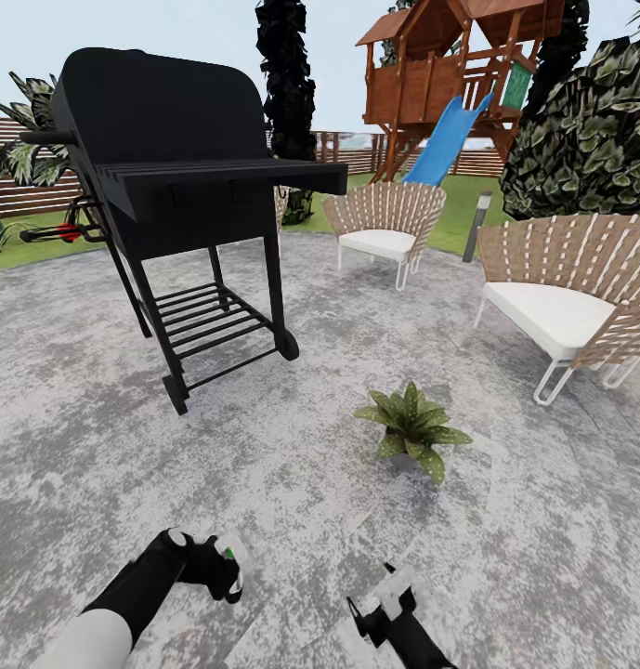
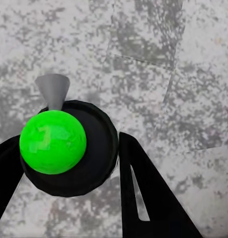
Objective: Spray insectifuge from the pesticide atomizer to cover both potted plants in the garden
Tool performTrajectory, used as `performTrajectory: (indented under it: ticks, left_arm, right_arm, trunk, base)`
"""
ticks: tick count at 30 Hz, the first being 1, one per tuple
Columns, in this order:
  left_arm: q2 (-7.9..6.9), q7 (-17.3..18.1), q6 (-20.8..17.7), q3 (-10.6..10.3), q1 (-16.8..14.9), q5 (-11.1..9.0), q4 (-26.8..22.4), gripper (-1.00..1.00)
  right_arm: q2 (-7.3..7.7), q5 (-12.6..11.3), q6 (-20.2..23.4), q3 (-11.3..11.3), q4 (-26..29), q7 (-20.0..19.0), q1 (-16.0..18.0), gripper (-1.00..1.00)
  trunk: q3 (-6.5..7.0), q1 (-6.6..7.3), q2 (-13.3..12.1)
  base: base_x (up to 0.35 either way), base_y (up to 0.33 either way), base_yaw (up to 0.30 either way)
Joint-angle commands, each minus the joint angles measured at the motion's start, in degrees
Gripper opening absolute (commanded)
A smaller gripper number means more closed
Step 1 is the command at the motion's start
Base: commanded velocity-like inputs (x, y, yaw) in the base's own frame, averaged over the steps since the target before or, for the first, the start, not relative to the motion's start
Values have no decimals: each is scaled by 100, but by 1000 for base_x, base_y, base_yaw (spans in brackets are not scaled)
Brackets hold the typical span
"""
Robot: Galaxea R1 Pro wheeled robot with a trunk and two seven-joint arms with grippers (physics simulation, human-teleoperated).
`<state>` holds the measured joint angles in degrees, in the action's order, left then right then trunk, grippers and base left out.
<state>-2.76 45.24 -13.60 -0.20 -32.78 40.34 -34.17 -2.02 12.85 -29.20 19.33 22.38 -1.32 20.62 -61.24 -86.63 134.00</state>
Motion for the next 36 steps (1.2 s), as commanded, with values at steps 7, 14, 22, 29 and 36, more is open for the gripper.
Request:
performTrajectory:
  ticks: [7,14,22,29,36]
  left_arm:
    - [-228,886,242,-23,-8,260,-10,-100]
    - [-375,1096,132,-43,-140,600,-139,-100]
    - [-381,1174,-7,-45,-56,850,-1,-100]
    - [-366,1400,-11,-45,-69,1084,7,-100]
    - [-280,1609,-27,-40,-148,1305,7,-100]
  right_arm:
    - [0,75,1354,18,881,-1812,451,100]
    - [-105,109,1440,143,1119,-2099,460,100]
    - [-181,69,1410,85,892,-2078,300,100]
    - [-210,85,1408,80,666,-2091,294,100]
    - [-203,197,1455,83,894,-2211,289,100]
  trunk:
    - [-5,1,2]
    - [-5,1,2]
    - [-5,1,2]
    - [-5,1,2]
    - [-5,1,2]
  base:
    - [0,0,0]
    - [0,0,0]
    - [0,0,0]
    - [0,0,0]
    - [0,0,0]
